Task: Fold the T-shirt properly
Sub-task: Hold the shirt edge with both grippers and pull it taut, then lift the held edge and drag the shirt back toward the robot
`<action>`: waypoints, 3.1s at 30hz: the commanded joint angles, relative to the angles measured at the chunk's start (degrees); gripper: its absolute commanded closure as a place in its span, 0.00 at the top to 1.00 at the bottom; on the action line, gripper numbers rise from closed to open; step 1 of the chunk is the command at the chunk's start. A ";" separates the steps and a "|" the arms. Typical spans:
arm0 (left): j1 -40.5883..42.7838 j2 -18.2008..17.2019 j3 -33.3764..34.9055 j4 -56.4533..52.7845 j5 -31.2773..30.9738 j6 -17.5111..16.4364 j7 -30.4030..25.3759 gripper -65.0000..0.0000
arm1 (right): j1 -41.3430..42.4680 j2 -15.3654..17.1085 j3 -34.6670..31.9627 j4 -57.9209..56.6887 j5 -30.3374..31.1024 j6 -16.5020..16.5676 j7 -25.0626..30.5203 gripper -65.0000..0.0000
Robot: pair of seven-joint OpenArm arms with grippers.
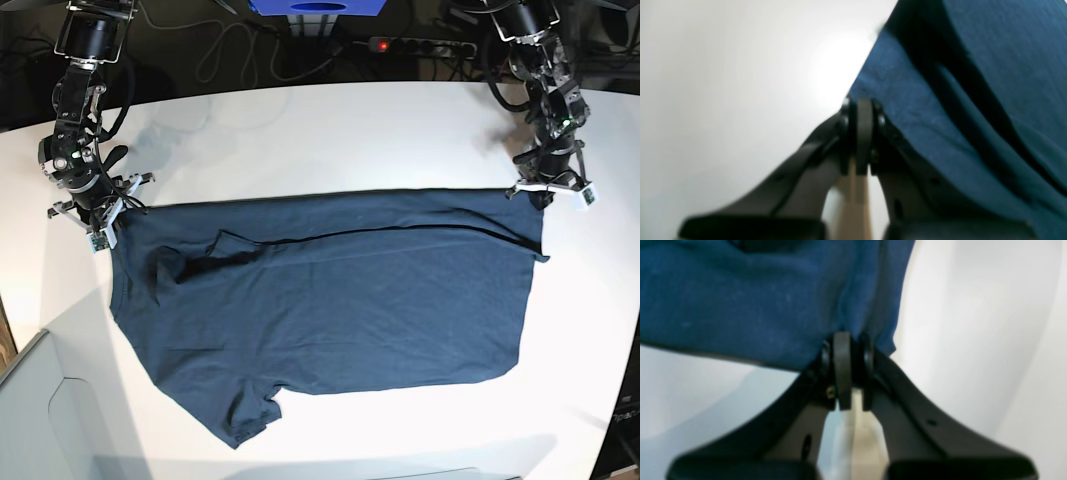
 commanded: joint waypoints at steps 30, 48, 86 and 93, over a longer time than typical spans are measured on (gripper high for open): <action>2.54 -0.51 -0.38 7.30 0.22 0.54 1.41 0.00 | -1.17 1.96 3.04 4.91 -0.42 4.50 -6.16 0.18; 2.80 -0.51 -0.38 7.30 0.22 0.45 1.41 0.00 | -1.08 1.96 2.95 2.10 -0.33 4.58 -5.90 0.84; 4.65 -3.06 -0.03 19.78 0.31 0.63 1.59 0.00 | 1.38 5.91 2.95 18.80 -0.42 10.47 -16.45 0.00; 3.15 -3.77 -0.29 22.07 0.31 0.71 1.59 0.00 | 5.86 6.70 4.98 22.32 -0.42 11.88 -19.79 0.00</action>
